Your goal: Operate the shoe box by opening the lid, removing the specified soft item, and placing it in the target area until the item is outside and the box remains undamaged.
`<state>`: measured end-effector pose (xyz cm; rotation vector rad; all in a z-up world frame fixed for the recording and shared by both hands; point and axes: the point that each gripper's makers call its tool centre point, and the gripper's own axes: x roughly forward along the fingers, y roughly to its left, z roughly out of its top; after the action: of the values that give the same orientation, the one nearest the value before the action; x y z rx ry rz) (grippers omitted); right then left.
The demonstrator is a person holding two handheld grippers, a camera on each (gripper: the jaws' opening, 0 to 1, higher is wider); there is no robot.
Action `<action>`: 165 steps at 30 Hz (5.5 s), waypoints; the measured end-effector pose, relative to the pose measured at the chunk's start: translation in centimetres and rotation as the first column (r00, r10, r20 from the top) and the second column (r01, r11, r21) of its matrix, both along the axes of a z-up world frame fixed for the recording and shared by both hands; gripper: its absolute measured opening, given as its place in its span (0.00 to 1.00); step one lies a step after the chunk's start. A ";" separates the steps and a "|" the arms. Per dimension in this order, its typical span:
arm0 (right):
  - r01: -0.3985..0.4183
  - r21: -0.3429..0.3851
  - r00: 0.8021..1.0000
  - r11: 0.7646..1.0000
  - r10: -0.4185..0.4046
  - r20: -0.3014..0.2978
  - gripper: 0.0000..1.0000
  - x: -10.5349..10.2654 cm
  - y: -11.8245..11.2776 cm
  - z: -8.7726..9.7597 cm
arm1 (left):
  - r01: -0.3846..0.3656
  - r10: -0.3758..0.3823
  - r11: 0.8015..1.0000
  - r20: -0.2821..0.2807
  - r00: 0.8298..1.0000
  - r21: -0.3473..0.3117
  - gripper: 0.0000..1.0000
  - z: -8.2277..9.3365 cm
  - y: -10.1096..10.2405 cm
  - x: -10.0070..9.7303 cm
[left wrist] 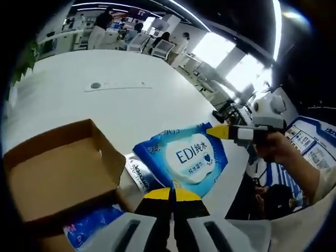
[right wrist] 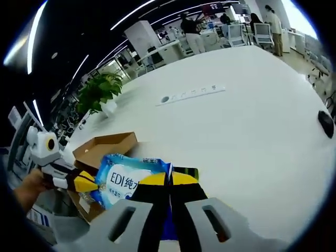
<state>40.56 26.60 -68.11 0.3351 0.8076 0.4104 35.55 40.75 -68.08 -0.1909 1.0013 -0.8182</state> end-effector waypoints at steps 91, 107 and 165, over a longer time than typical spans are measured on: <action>-0.022 -0.086 0.999 0.996 0.018 -0.043 0.05 1.9 0.4 -7.2 | 0.076 -0.094 0.982 0.101 0.990 0.171 0.19 -0.8 -0.8 1.0; -0.111 -0.213 0.993 0.971 0.116 0.010 0.12 0.8 -0.1 -4.8 | 0.073 -0.105 0.980 0.174 0.979 0.185 0.25 1.1 1.2 0.6; -0.641 -0.360 0.702 0.677 0.708 0.082 0.22 -6.0 16.9 3.7 | 0.341 -0.423 0.866 0.173 0.889 0.366 0.31 -4.3 11.7 -5.0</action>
<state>34.60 43.54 -64.37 -0.3332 0.7458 0.9988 30.60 52.46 -72.38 0.4061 0.9317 -0.9963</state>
